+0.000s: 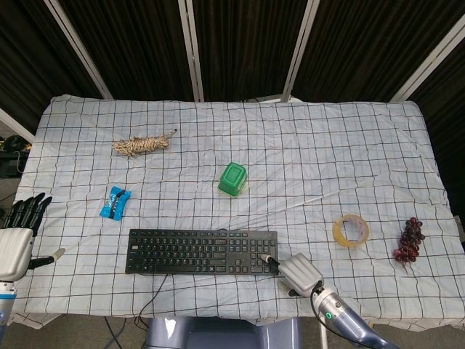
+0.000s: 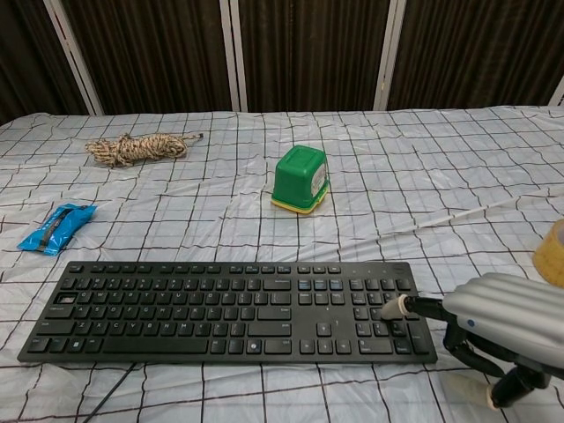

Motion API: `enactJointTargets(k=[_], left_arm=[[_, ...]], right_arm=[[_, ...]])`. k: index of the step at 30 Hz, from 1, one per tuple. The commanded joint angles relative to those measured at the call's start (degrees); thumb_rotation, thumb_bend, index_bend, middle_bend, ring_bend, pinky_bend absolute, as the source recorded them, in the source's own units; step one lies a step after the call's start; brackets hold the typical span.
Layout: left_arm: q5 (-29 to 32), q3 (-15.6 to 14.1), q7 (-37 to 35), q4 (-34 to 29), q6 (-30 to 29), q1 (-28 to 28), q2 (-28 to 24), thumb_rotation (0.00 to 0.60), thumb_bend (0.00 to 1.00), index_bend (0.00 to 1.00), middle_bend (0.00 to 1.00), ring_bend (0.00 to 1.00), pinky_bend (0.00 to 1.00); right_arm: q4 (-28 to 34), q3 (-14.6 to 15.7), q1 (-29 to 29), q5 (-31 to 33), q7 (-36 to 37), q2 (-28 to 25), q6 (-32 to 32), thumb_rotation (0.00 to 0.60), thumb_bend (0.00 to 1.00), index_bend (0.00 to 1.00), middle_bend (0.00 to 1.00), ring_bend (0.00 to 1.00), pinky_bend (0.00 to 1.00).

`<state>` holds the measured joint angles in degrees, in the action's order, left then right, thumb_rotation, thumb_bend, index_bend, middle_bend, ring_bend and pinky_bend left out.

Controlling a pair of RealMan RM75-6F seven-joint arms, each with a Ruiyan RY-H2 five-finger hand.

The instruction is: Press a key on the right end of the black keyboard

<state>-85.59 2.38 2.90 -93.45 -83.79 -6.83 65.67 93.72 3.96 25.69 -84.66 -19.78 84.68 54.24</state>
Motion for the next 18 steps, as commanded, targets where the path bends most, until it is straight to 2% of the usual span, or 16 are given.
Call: enactJointTargets(k=[1, 8, 13, 16, 18], left_arm=[[0.0, 0.03, -0.06, -0.01, -0.06, 0.01, -0.02, 0.6, 0.0, 0.0, 0.0, 0.0, 0.0], [-0.01, 0.03, -0.28, 0.02, -0.15, 0.08, -0.09, 0.6, 0.0, 0.0, 0.0, 0.0, 0.0], [-0.1, -0.08, -0.23, 0.03, -0.16, 0.13, -0.07, 0.6, 0.0, 0.0, 0.0, 0.0, 0.0], [-0.18, -0.15, -0.07, -0.01, -0.18, 0.16, -0.03, 0.6, 0.0, 0.0, 0.0, 0.0, 0.0], [-0.26, -0.2, -0.03, -0.02, -0.21, 0.18, -0.01, 0.6, 0.0, 0.0, 0.0, 0.0, 0.0]], right_arm=[[0.64, -0.35, 0.11, 0.02, -0.41, -0.64, 0.56, 0.6, 0.42, 0.18, 0.82, 0.8, 0.66], [3.48, -1.25, -0.29, -0.76, -0.75, -4.56, 3.83, 0.6, 0.42, 0.16, 0.81, 0.77, 0.66], [5.62, -1.75, -2.32, -2.95, 2.5, -9.16, 9.71, 0.6, 0.42, 0.15, 0.73, 0.68, 0.63], [5.94, -1.1, -3.99, -5.05, 5.31, -11.55, 13.29, 0.6, 0.41, 0.15, 0.62, 0.57, 0.58], [5.76, -0.74, -4.82, -5.86, 6.18, -12.52, 14.89, 0.6, 0.39, 0.15, 0.49, 0.44, 0.54]])
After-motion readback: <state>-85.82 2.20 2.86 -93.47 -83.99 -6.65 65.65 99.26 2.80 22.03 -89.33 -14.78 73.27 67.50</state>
